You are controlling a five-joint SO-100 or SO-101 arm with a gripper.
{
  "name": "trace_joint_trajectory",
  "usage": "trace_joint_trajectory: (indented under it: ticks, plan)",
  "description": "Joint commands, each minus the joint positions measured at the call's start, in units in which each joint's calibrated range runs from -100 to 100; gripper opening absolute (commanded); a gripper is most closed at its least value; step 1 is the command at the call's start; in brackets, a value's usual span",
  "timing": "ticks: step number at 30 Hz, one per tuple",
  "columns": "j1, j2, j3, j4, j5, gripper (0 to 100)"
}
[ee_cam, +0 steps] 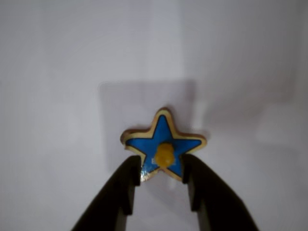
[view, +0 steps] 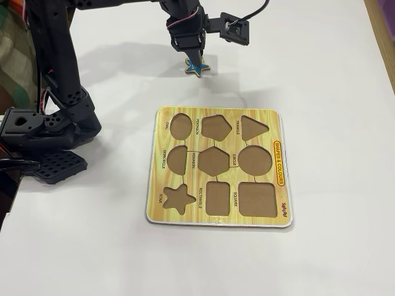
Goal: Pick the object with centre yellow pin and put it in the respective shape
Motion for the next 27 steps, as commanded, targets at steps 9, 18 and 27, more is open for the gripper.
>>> trace_joint_trajectory:
  ticks: [9,18,27]
  plan:
    - [0.36,-0.58,0.45,-1.24,0.38,10]
    - [0.16,-0.50,0.45,-1.32,0.38,10]
    - [0.16,1.43,-0.18,-1.32,0.38,10]
